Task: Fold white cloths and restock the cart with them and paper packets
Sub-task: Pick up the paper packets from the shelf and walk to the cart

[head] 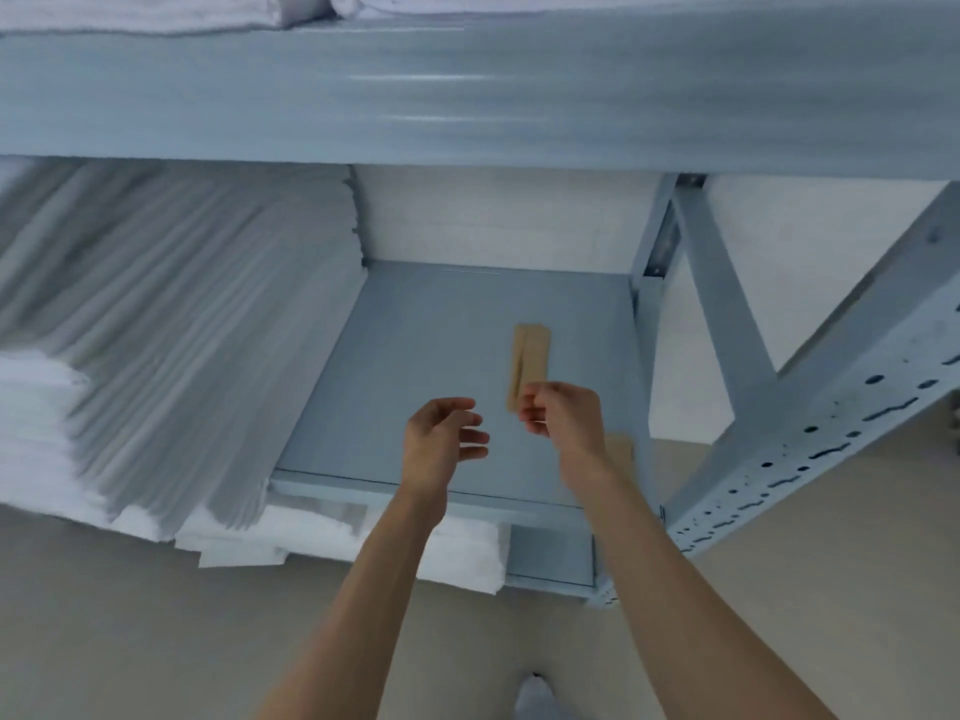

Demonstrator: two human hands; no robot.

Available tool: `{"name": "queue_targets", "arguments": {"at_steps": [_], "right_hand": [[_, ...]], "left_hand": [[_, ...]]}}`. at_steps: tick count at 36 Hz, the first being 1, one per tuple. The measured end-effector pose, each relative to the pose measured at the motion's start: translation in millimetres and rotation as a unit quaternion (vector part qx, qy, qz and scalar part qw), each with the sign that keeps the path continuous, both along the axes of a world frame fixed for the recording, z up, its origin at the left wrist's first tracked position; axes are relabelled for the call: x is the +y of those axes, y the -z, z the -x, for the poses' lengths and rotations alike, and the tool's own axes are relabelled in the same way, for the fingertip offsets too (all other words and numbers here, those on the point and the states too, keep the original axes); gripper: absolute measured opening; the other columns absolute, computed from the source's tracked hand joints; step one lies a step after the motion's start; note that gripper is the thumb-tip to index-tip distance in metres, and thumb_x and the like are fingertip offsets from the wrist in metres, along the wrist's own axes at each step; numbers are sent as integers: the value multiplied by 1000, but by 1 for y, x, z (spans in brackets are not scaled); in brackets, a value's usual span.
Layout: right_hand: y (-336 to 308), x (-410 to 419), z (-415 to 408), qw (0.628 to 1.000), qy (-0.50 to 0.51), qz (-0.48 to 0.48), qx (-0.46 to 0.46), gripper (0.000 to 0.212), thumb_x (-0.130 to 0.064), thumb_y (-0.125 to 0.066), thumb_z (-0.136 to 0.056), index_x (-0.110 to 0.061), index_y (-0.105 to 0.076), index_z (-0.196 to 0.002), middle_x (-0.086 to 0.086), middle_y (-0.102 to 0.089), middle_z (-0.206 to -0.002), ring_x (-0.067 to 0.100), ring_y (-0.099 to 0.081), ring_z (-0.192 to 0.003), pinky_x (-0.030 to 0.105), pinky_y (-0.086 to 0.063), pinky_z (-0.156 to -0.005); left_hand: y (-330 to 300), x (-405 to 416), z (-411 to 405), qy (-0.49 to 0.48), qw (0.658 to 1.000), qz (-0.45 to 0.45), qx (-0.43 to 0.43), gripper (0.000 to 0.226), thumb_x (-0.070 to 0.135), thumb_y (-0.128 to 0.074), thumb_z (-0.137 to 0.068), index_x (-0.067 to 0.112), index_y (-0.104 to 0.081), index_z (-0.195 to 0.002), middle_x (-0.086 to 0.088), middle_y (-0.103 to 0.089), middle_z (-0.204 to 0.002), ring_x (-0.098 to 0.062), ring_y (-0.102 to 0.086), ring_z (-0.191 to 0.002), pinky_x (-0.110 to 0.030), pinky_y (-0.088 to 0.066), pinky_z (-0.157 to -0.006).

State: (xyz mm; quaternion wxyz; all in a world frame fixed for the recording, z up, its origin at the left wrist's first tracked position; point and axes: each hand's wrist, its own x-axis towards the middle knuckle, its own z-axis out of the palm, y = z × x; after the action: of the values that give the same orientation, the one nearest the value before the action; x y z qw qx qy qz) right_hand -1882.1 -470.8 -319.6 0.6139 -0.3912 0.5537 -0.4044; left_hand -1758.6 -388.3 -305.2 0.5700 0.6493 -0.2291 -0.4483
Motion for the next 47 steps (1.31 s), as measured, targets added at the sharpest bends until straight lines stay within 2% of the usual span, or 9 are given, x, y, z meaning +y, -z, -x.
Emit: {"name": "queue_targets", "arguments": {"at_steps": [8,12,16,21,25,31,38,44,47], "right_hand": [[40,-37,20,994,60,-40,84,19,-1,-54,-89,-6,-70,-79,13,-68,-75,21,-60,-63,33,-52,-64],[77,-52,27,964,50,-32,260,27,-13,-57,-93,-4,-69,-115,11,-70,-110,27,-65,-100,28,-46,-79],[111,-63,30,911,-2,-39,411,38,-20,-56,-92,-11,-56,-128,13,-54,-133,31,-49,-124,34,-40,-100],[145,-64,31,828,-40,-92,551,57,-29,-57,-90,-15,-34,-140,15,-35,-139,36,-36,-127,48,-35,-105],[168,-71,35,808,-58,-116,575,84,-43,-60,-91,-23,-8,-154,16,-20,-152,39,-25,-138,54,-29,-111],[188,-74,32,791,-34,-126,597,81,-34,-59,-93,-23,-8,-155,17,-19,-150,39,-26,-135,49,-32,-109],[190,-72,20,796,7,-119,594,84,-31,-71,-78,-15,-20,-144,15,-30,-133,34,-38,-111,39,-35,-93],[184,-73,9,811,-1,-141,568,96,-37,-79,-71,-18,-17,-141,11,-21,-130,32,-29,-115,50,-42,-89],[176,-71,4,835,6,-153,528,97,-39,-82,-70,-17,-19,-140,12,-24,-130,34,-30,-118,51,-44,-92]], "left_hand": [[44,-85,16,69,993,-99,9,15,3,-55,-93,-1,-64,-104,-16,-65,-89,-28,-66,-73,-40,-62,-69],[77,-124,14,110,982,-138,-60,17,10,-64,-90,2,-61,-105,-14,-66,-94,-24,-65,-76,-40,-62,-74],[116,-158,7,134,965,-151,-167,19,15,-69,-85,9,-54,-74,-13,-59,-79,-27,-61,-79,-48,-57,-83],[165,-192,7,171,914,-220,-296,71,35,-67,-88,-10,-40,-135,-24,-43,-138,-37,-40,-132,-44,-36,-107],[192,-208,14,158,896,-232,-345,79,42,-66,-86,-3,-29,-141,-18,-36,-143,-34,-32,-136,-44,-33,-106],[213,-220,12,177,854,-247,-422,69,38,-65,-87,2,-34,-137,-15,-41,-139,-32,-38,-130,-41,-35,-102],[212,-222,10,206,884,-242,-342,37,23,-57,-90,8,-53,-123,-13,-62,-122,-34,-59,-114,-43,-46,-101],[204,-198,12,214,945,-196,-149,6,6,-55,-88,11,-52,-90,-13,-61,-97,-26,-59,-82,-37,-52,-72],[196,-182,8,222,951,-215,-10,12,-5,-51,-88,6,-50,-85,-14,-57,-86,-29,-61,-76,-50,-59,-85]]}}
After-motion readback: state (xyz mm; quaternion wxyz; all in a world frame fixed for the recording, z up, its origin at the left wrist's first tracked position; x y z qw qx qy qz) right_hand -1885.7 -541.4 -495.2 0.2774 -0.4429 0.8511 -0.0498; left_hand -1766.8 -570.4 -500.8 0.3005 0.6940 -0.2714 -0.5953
